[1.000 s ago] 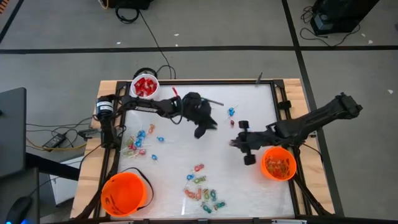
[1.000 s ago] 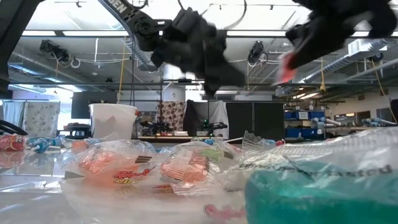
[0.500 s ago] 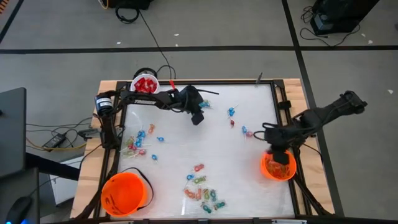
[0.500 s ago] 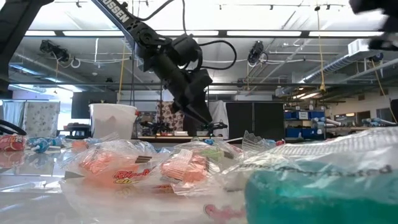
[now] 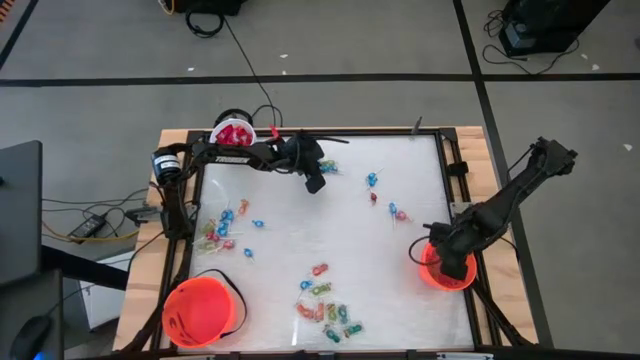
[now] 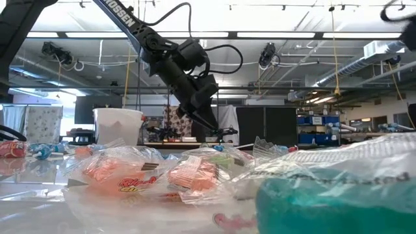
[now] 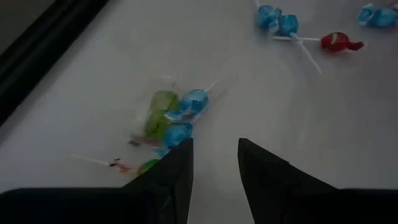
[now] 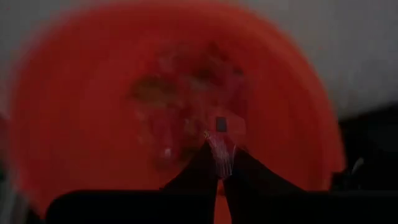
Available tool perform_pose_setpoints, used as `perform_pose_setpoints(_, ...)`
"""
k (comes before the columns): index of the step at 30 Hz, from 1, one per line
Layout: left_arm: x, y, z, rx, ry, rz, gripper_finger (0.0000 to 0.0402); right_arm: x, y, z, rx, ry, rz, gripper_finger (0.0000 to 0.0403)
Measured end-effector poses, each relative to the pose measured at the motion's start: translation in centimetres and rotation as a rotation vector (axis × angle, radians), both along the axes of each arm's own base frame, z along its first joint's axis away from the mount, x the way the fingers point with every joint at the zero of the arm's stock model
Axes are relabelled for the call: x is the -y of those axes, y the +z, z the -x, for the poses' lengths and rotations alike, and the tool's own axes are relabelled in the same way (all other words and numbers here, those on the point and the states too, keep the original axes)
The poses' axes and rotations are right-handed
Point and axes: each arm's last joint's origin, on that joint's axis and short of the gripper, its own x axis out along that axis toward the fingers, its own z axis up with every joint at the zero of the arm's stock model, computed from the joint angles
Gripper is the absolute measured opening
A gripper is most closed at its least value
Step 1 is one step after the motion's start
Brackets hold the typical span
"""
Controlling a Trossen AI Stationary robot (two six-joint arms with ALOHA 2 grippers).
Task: Sort candy by brand, put in halloween buckets
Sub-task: Put the orange candy into the right orange bucket, then put the top green candy into the right orange bucket
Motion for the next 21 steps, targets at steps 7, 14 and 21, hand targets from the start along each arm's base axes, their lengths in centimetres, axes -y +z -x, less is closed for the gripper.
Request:
perform_pose_setpoints(7, -0.3, 0.1, 0.0, 0.002, -0.001, -0.051, 0.0146, -1.0, -0.5, -0.9, 0.105, 0.007, -0.065, 0.0086)
perform_pose_setpoints(14, -0.6, 0.8, -0.5, 0.075, 0.011, -0.092, 0.0216, -0.7, 1.0, -0.6, 0.275, 0.027, -0.164, 0.0146)
perform_pose_setpoints(21, -2.0, 1.0, -0.7, 0.143, 0.076, -0.166, 0.0267, -0.7, 2.8, -1.0, 0.602, 0.100, -0.176, 0.0157)
